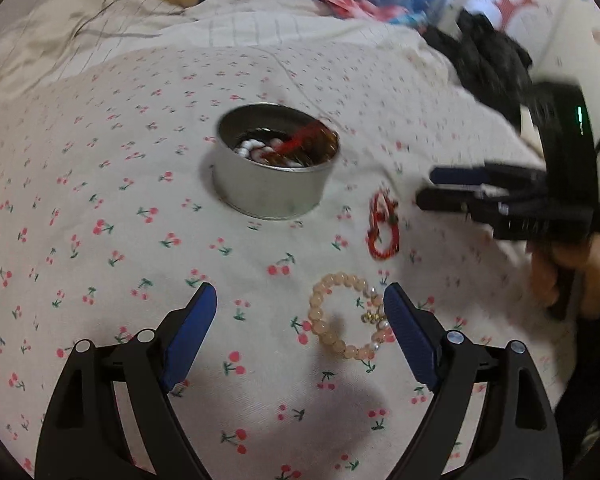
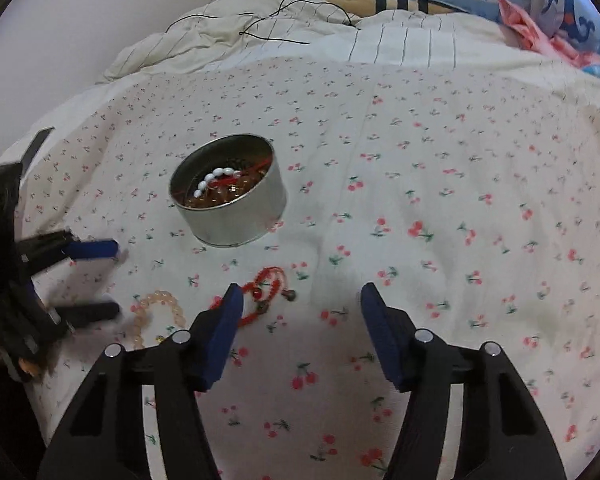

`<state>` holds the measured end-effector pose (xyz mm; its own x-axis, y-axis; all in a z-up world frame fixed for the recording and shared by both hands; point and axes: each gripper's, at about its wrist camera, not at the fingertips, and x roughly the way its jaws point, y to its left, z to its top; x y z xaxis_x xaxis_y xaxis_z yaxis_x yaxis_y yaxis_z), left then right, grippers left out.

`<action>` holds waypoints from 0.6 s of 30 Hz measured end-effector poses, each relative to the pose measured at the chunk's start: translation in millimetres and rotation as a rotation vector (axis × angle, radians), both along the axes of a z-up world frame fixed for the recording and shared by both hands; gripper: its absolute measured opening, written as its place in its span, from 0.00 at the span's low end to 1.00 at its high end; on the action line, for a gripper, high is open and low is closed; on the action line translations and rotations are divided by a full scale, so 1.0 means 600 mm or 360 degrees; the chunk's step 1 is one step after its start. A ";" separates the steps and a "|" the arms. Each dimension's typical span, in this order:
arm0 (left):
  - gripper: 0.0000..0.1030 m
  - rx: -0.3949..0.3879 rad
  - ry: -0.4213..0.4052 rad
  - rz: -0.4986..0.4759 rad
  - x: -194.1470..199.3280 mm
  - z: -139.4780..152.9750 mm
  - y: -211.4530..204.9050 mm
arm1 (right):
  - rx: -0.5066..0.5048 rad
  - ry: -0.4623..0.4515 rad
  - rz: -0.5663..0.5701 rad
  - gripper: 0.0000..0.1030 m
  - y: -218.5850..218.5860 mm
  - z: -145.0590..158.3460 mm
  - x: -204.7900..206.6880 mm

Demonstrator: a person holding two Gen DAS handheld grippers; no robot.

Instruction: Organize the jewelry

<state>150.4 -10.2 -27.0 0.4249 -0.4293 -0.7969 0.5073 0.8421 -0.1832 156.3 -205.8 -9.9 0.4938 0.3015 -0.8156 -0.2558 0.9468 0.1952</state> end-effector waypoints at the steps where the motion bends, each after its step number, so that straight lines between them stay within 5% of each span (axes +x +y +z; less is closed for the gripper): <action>1: 0.79 0.0018 -0.0022 -0.0015 -0.002 -0.002 -0.006 | -0.0006 -0.0007 0.0008 0.56 0.005 -0.002 0.001; 10: 0.75 0.0077 -0.0107 -0.0148 -0.033 -0.003 -0.036 | -0.0080 -0.0096 0.0086 0.55 0.034 -0.015 -0.002; 15: 0.34 0.0105 -0.0062 -0.0186 -0.029 -0.010 -0.040 | -0.0170 -0.0124 0.0177 0.51 0.063 -0.019 -0.003; 18: 0.10 0.0250 -0.0083 -0.0199 -0.032 -0.023 -0.048 | -0.0167 0.0024 0.0167 0.34 0.061 -0.051 0.008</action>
